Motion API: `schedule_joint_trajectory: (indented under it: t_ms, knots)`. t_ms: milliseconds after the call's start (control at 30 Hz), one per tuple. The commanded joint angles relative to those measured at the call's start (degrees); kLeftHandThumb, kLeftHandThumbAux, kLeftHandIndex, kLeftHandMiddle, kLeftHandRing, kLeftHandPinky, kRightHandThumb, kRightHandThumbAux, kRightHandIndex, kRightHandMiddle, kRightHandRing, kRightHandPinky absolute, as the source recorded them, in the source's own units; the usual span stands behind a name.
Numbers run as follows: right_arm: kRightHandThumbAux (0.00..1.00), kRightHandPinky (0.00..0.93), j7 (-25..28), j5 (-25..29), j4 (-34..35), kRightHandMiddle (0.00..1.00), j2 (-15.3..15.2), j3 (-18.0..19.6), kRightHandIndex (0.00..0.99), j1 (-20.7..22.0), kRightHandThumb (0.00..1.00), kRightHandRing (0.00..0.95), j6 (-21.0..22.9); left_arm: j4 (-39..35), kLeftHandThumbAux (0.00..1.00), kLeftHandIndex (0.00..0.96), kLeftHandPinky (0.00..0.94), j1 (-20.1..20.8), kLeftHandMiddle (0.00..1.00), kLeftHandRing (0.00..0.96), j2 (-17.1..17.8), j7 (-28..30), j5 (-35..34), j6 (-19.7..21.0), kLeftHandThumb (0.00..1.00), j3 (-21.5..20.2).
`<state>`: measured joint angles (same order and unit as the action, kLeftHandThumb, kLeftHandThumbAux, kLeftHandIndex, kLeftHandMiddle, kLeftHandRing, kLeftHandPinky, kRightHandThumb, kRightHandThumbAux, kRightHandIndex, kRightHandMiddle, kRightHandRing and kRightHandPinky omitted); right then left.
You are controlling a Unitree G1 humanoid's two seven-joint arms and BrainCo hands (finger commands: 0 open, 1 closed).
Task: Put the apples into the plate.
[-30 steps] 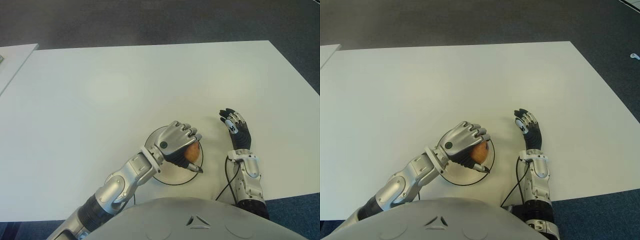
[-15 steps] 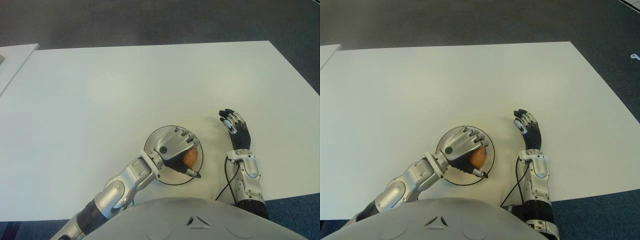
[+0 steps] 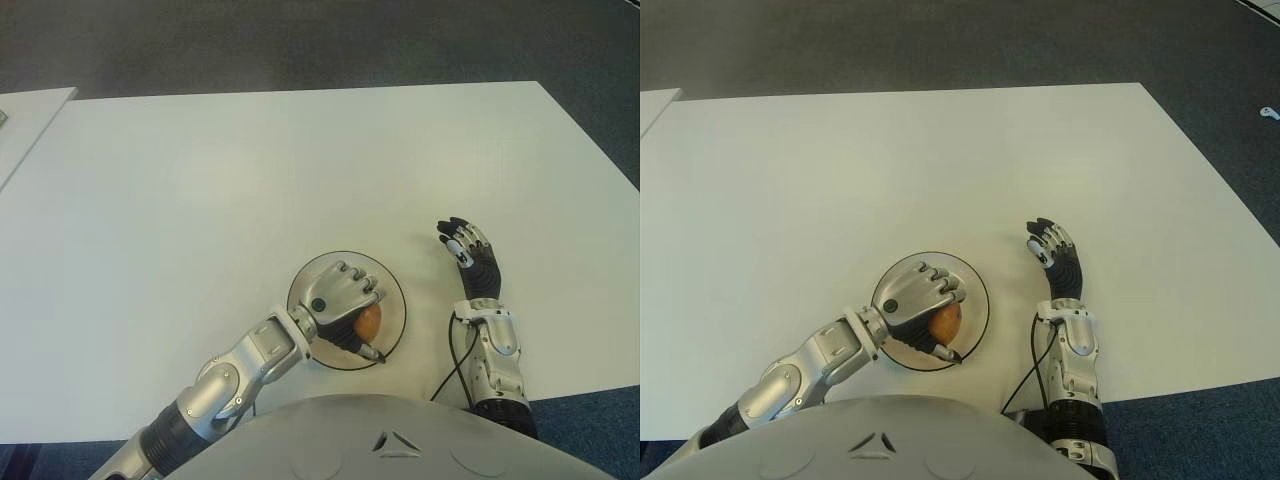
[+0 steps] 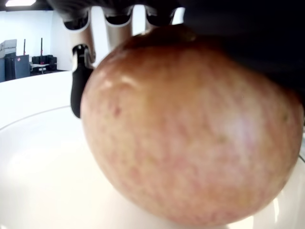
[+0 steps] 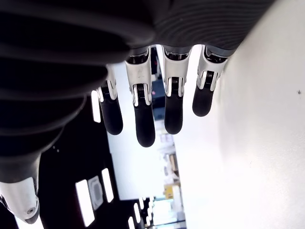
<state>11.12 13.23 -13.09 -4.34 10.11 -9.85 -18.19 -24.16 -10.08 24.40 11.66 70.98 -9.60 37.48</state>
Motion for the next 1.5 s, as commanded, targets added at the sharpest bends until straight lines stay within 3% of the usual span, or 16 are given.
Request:
schedule_joint_trajectory:
  t_ms: [33, 600, 767, 833, 900, 933, 967, 1000, 1033, 1133, 1267, 1500]
  knots:
    - [0.619, 0.203, 0.2, 0.0, -1.6, 0.319, 0.4, -0.1, 0.246, -1.2, 0.281, 0.238, 1.6, 0.2, 0.665, 0.400, 0.809, 0.0, 0.530, 0.819, 0.4, 0.2, 0.0, -0.5, 0.853, -0.6]
    - [0.630, 0.208, 1.0, 0.3, -2.1, 0.310, -0.2, 0.1, 0.238, -1.0, 0.285, 0.237, 2.3, 1.0, 0.665, 0.401, 0.795, 0.9, 0.525, 0.806, 0.9, -2.3, 2.3, -1.5, 0.851, -1.9]
    - [0.623, 0.212, 0.8, 0.0, -2.0, 0.312, -0.3, 0.1, 0.244, -1.1, 0.272, 0.239, 2.4, 0.7, 0.664, 0.403, 0.808, -0.2, 0.528, 0.811, -0.5, -4.1, 2.5, -0.6, 0.852, -2.2]
    - [0.619, 0.211, 0.8, 0.0, -2.0, 0.315, -0.3, 0.1, 0.246, -1.1, 0.267, 0.240, 2.4, 0.6, 0.663, 0.405, 0.773, -0.6, 0.545, 0.788, -1.0, -5.7, 2.4, -0.3, 0.852, -2.4]
    - [0.617, 0.211, 0.9, 0.2, -2.1, 0.317, -0.4, 0.2, 0.245, -1.0, 0.264, 0.241, 2.5, 0.7, 0.663, 0.406, 0.655, -0.9, 0.556, 0.698, -1.5, -7.1, 2.2, 0.0, 0.844, -2.6]
    - [0.619, 0.207, 1.0, 0.3, -2.2, 0.318, -0.4, 0.2, 0.242, -1.0, 0.269, 0.242, 2.5, 0.8, 0.573, 0.377, 0.524, -1.1, 0.468, 0.551, -1.6, -7.5, 2.2, 0.2, 0.664, -2.6]
    - [0.620, 0.206, 1.1, 0.4, -2.4, 0.319, -0.4, 0.3, 0.241, -0.9, 0.271, 0.242, 2.6, 0.9, 0.541, 0.366, 0.477, -1.1, 0.436, 0.498, -1.7, -7.6, 2.3, 0.3, 0.598, -2.6]
    - [0.625, 0.199, 1.1, 0.5, -2.4, 0.319, -0.4, 0.3, 0.239, -0.9, 0.280, 0.241, 2.6, 1.0, 0.482, 0.281, 0.337, -1.2, 0.314, 0.340, -1.7, -7.7, 2.4, 0.4, 0.466, -2.6]
    - [0.628, 0.194, 1.2, 0.6, -2.5, 0.319, -0.4, 0.4, 0.238, -0.9, 0.287, 0.241, 2.7, 1.1, 0.445, 0.226, 0.246, -1.2, 0.235, 0.239, -1.7, -7.7, 2.6, 0.5, 0.380, -2.6]
    - [0.632, 0.187, 1.3, 0.6, -2.7, 0.318, -0.5, 0.3, 0.234, -0.8, 0.295, 0.237, 2.8, 1.0, 0.369, 0.075, 0.080, -1.0, 0.078, 0.078, -1.7, -6.8, 2.9, 0.7, 0.234, -2.7]
    - [0.633, 0.187, 1.6, 0.5, -2.9, 0.319, -0.6, 0.3, 0.233, -0.8, 0.302, 0.235, 2.7, 0.9, 0.323, 0.015, 0.016, -1.0, 0.016, 0.016, -2.0, -6.2, 2.7, 1.1, 0.160, -2.8]
    - [0.632, 0.198, 1.9, 0.5, -2.5, 0.326, -0.5, 0.0, 0.232, -1.0, 0.294, 0.240, 2.7, 0.3, 0.279, 0.001, 0.001, -1.4, 0.001, 0.001, -2.4, -7.3, 2.6, 1.9, 0.124, -3.4]
